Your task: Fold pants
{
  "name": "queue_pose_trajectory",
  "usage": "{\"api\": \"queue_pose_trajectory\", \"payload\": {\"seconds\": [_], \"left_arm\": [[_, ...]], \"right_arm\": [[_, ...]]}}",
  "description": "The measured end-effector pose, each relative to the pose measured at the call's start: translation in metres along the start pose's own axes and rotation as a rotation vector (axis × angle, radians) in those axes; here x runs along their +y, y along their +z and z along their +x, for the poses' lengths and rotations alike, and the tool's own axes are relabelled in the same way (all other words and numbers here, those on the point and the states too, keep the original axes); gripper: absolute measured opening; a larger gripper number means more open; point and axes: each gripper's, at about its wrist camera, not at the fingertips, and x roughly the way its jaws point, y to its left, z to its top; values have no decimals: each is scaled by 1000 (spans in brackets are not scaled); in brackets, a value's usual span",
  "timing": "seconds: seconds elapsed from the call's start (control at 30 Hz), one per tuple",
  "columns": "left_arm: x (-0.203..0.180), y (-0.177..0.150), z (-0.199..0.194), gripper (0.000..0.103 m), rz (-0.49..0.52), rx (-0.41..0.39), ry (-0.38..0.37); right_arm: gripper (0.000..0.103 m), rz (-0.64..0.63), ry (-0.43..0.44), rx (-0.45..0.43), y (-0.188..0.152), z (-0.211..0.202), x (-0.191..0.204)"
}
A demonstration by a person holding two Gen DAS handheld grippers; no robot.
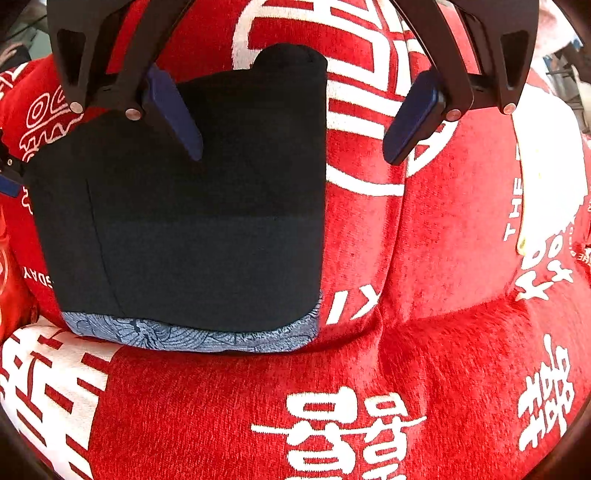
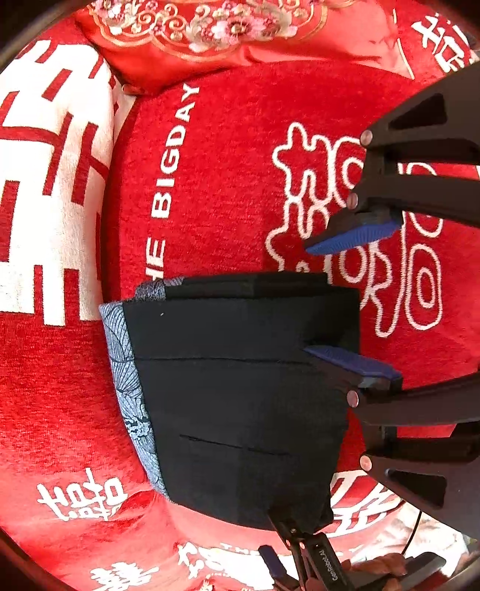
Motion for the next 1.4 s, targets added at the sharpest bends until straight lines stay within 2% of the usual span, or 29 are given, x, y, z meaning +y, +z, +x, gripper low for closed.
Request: {"api": "queue_pose_trajectory", "payload": {"seconds": [0.23, 0.47, 0.63, 0.93, 1.07, 1.17, 1.4], "left_arm": [[4, 2, 5, 98, -16, 22, -16], [2, 7, 6, 98, 4, 29, -21], [4, 11, 11, 98, -16, 53, -43], [12, 24, 18, 98, -69, 58, -111], [32, 39, 24, 98, -138, 44, -221], [43, 48, 36, 98, -156, 67, -307], [51, 57, 64, 98, -78, 103, -437]], "right_arm": [[71, 23, -12, -8, -6, -12, 0], [72, 32, -23, -14, -1, -9, -13], [78, 63, 19, -19, 1, -8, -22], [79, 131, 192, 12, 8, 7, -40], [79, 186, 310, 0, 22, 18, -56], [80, 229, 412, 19, 36, 35, -67], [80, 217, 637, 88, 60, 80, -71]]}}
